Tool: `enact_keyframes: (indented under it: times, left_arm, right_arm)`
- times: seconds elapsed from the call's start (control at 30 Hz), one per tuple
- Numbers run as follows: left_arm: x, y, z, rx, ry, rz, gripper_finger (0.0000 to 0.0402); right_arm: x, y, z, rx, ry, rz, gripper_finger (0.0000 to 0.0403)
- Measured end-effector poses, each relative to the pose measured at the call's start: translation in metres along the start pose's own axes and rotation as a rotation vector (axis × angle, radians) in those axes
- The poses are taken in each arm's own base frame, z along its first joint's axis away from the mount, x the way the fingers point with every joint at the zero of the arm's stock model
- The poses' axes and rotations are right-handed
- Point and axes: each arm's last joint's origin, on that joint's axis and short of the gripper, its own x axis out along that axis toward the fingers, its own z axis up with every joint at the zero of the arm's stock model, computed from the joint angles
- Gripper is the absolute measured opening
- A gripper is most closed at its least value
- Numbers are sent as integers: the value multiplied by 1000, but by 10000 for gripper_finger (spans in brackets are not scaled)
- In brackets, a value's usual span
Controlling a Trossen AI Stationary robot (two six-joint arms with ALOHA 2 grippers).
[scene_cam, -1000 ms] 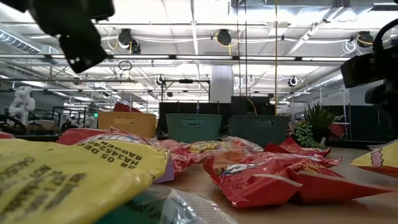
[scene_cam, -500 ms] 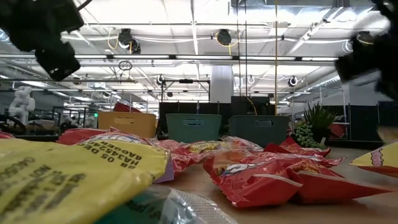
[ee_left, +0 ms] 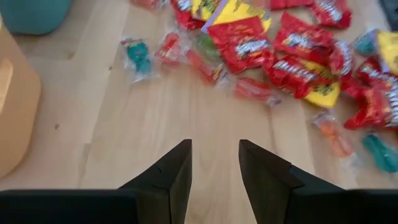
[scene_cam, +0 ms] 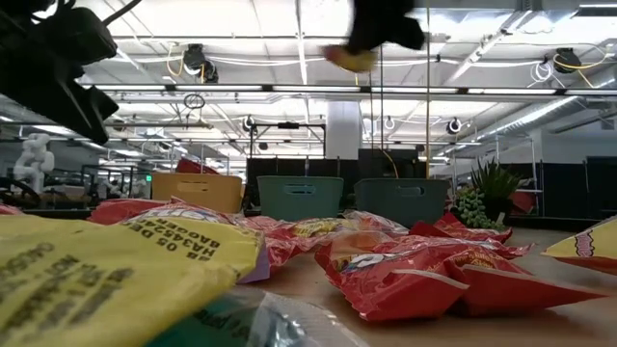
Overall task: Sort candy
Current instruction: Put the yellow candy into the yellow bin
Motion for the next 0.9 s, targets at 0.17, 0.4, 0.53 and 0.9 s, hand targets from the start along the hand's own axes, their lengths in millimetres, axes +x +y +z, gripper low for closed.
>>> enact_keyframes:
  times: [0.17, 0.4, 0.53, 0.9]
  left_arm:
    - [-3, 0, 2, -6, -38, -16, 141]
    - [-10, -2, 11, 43, -172, -55, 141]
    - [-10, -3, 12, 43, -175, -56, 141]
    - [-10, -4, 11, 48, -155, -106, 141]
  right_arm:
    - [37, 1, 72, -52, -137, -8, 1]
    - [112, -9, 142, -109, -233, -75, 13]
    - [157, -26, 150, -123, -293, -57, 24]
    - [219, -60, 151, 32, -278, 95, 83]
